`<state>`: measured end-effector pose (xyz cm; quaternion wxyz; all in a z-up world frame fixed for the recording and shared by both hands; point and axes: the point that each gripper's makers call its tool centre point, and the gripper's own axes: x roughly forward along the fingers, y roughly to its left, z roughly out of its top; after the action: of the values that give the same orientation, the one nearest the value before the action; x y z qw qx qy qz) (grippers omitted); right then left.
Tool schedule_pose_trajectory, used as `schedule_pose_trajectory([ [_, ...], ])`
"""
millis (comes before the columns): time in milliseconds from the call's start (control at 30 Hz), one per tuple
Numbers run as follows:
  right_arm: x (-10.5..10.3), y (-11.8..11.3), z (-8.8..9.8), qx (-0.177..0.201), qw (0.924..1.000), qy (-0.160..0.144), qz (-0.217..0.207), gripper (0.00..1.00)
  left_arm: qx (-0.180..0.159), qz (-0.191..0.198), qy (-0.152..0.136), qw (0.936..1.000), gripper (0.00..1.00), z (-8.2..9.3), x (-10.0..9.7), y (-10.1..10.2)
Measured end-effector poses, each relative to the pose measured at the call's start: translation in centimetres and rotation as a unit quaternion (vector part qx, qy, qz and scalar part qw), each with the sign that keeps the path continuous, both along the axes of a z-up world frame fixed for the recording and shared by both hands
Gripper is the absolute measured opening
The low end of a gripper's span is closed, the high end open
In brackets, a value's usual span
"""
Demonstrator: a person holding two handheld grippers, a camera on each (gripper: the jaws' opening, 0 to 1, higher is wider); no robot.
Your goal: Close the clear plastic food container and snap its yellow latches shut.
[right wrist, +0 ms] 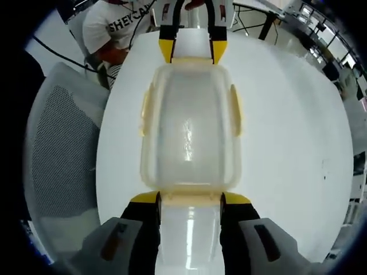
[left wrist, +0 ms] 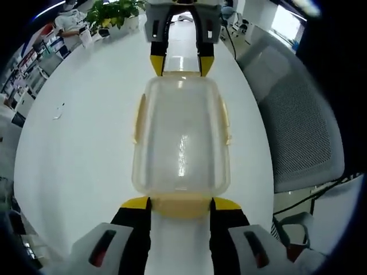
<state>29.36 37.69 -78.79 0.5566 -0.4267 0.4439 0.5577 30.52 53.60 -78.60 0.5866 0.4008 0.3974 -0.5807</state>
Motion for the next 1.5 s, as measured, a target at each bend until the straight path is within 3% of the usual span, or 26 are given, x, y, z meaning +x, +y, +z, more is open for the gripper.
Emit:
schedule_pose_trajectory([
  [367,-0.2,-1.2,0.6,-0.003,1.0,-0.003,0.002,0.37,0.005,0.001,0.0,1.0,0.35,0.5,-0.2,-1.1],
  [733,-0.4,-4.1,0.7,-0.015,0.9999,-0.007,-0.003,0.37,-0.001,-0.009,-0.001,1.0,0.35,0.8,-0.1,-3.9],
  [1500,-0.8,-10.4,0.5,-0.021,0.9996,0.0,0.017,0.37,-0.004,0.01,0.009,0.9999,0.35,1.2,-1.3,-10.3],
])
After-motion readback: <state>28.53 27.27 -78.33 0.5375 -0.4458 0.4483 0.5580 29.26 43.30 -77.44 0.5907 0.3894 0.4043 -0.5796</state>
